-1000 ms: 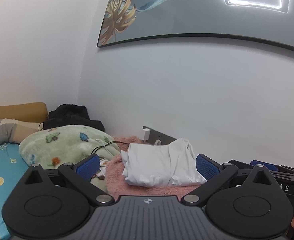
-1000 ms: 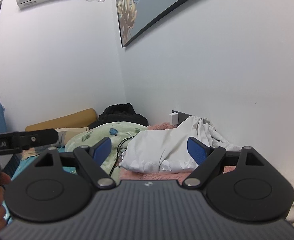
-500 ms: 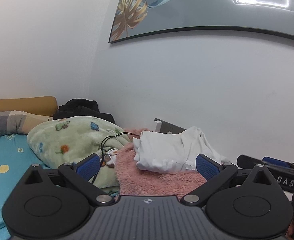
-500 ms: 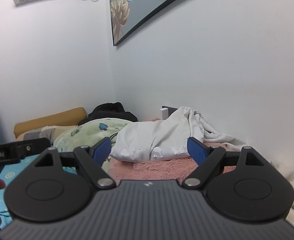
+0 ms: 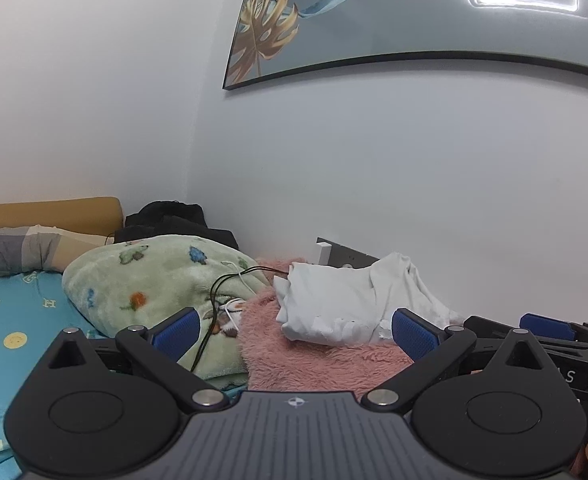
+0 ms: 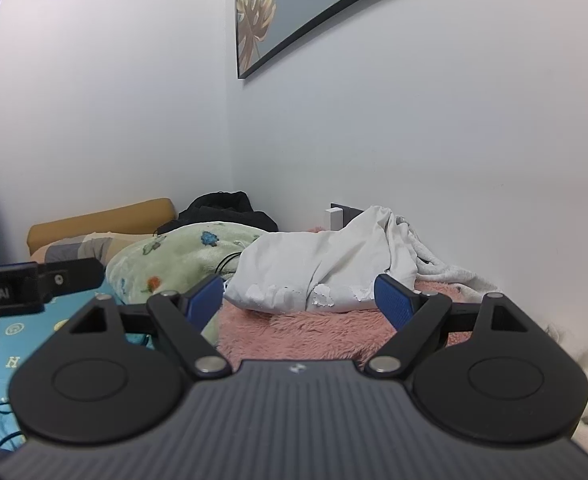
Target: Fold clothes
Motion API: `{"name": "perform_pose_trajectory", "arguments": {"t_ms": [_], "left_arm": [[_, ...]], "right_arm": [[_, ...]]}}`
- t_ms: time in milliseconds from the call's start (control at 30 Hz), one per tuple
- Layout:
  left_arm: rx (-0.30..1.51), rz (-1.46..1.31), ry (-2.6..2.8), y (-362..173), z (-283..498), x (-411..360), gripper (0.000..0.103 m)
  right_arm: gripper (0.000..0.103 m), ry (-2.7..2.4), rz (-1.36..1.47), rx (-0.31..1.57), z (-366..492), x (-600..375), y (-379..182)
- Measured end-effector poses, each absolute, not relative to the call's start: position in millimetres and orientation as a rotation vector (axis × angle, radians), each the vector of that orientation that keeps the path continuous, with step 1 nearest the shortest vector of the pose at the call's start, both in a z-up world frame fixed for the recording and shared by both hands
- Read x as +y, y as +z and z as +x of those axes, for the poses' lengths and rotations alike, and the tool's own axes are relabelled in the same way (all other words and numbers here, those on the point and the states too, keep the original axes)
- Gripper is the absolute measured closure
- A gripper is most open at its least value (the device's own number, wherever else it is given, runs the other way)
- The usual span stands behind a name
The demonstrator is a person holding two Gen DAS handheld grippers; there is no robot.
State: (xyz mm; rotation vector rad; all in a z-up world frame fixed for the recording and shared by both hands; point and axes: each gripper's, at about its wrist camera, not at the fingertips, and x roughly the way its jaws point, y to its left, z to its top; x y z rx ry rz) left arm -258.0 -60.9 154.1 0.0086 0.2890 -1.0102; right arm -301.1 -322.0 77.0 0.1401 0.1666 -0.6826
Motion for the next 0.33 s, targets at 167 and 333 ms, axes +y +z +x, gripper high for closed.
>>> {"name": "perform_pose_trajectory", "arguments": {"t_ms": [167, 333], "left_arm": [[0.282, 0.000, -1.003, 154.6, -256.8, -57.7, 0.000], [0.289, -0.024, -0.986, 155.9, -250.8, -53.8, 0.000]], "right_arm": [[0.019, -0.693, 0.152, 0.163, -302.4, -323.9, 76.7], [0.019, -0.694, 0.152, 0.163, -301.1, -321.5, 77.4]]}}
